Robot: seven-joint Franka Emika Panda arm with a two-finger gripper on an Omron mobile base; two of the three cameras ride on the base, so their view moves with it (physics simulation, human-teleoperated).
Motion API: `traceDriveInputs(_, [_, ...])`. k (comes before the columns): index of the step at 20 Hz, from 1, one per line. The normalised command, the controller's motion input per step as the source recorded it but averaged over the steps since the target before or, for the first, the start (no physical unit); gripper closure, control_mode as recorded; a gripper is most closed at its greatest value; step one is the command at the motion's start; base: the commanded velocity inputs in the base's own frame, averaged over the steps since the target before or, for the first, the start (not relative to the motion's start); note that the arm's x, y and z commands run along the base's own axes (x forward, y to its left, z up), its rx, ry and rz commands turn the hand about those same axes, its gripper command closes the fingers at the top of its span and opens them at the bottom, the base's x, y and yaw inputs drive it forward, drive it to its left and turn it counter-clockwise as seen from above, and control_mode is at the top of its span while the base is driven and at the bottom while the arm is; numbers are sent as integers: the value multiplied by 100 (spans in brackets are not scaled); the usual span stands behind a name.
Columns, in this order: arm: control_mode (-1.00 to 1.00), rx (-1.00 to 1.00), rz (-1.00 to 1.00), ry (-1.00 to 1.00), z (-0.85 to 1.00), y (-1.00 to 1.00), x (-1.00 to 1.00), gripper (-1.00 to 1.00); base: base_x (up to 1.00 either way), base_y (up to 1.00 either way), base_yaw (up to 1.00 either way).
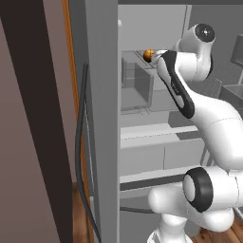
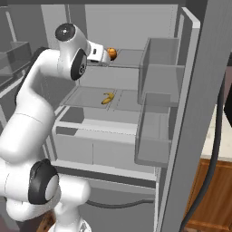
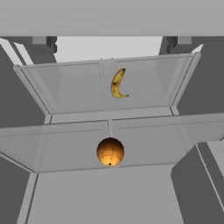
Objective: Pick the orange and banana from the fridge and place them inside the tupperware on the counter.
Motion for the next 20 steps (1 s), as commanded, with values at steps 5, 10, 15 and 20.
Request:
traceDriveInputs(5, [-100,0,0,4,0,0,47,-100,0,0,0])
traceDriveInputs(10, [-100,0,0,5,0,-1,48,-100,0,0,0])
traceDriveInputs(15, [-100,0,0,3,0,-12,46,-100,0,0,0])
traceDriveInputs(20, [-100,0,0,0,-3,-14,42,-100,0,0,0])
